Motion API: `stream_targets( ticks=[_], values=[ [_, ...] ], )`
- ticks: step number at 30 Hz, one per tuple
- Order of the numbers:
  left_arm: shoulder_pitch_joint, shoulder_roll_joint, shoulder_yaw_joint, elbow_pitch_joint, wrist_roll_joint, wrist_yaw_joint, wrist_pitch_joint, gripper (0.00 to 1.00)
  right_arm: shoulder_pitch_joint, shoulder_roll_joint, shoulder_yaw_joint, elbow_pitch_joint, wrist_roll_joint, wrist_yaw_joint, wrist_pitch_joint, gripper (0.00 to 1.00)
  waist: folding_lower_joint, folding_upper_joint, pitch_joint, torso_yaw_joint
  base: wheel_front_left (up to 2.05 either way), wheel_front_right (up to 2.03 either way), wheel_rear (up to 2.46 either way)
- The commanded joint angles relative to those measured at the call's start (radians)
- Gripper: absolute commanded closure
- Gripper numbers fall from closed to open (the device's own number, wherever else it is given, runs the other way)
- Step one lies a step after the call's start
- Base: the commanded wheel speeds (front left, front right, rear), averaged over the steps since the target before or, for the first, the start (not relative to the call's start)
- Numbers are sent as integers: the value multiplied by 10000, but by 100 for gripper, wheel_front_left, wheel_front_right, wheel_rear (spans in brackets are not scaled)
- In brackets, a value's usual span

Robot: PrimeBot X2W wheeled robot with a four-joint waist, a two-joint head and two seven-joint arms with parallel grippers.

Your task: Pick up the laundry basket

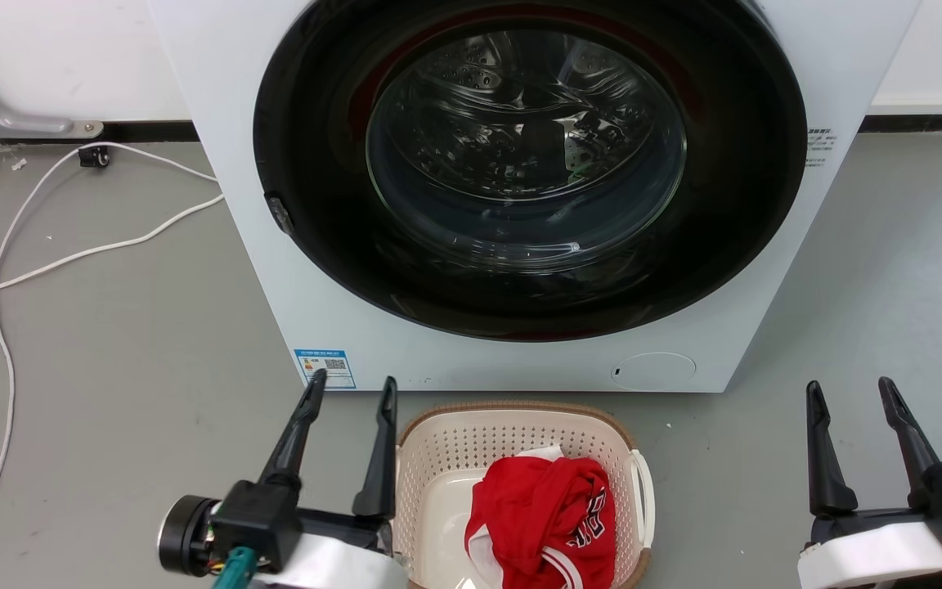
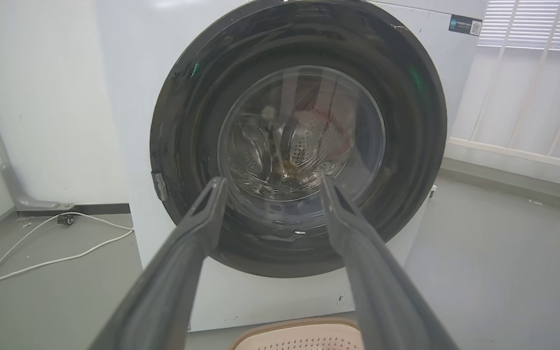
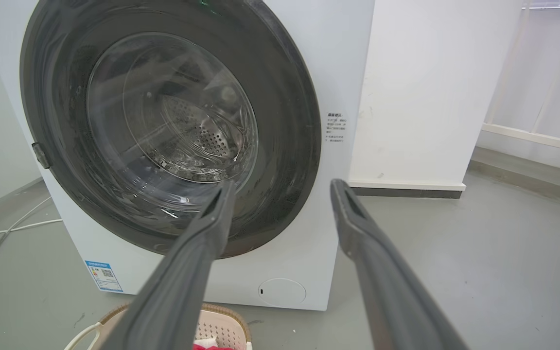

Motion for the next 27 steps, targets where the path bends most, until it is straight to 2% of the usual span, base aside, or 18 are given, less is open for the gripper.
stream_targets(
  ticks=[1,8,9,11,17,27],
  values=[
    [163,-165,239,-110,-12,-177,-97,0,117,-8,24,-106,21,-3,-85,0,0,0,10,0,0,0,0],
    [584,-901,1452,87,0,-1189,-231,0,224,-6,-63,112,686,-3,-219,0,0,0,39,18,0,0,0],
    [694,-1074,1731,317,261,-1625,-284,0,240,-5,-32,268,745,-3,-279,0,0,0,50,31,0,0,0],
    [748,-1127,1802,498,568,-1820,-321,0,225,-5,-1,345,665,-3,-312,0,0,0,57,35,0,0,0],
    [719,-1195,1664,837,1561,-2055,-426,0,180,-3,13,399,352,-3,-409,0,0,0,91,25,0,0,0],
    [662,-1248,1857,932,1452,-2185,-403,0,97,-3,11,393,486,-3,-394,0,0,0,124,29,0,0,0]
  ],
)
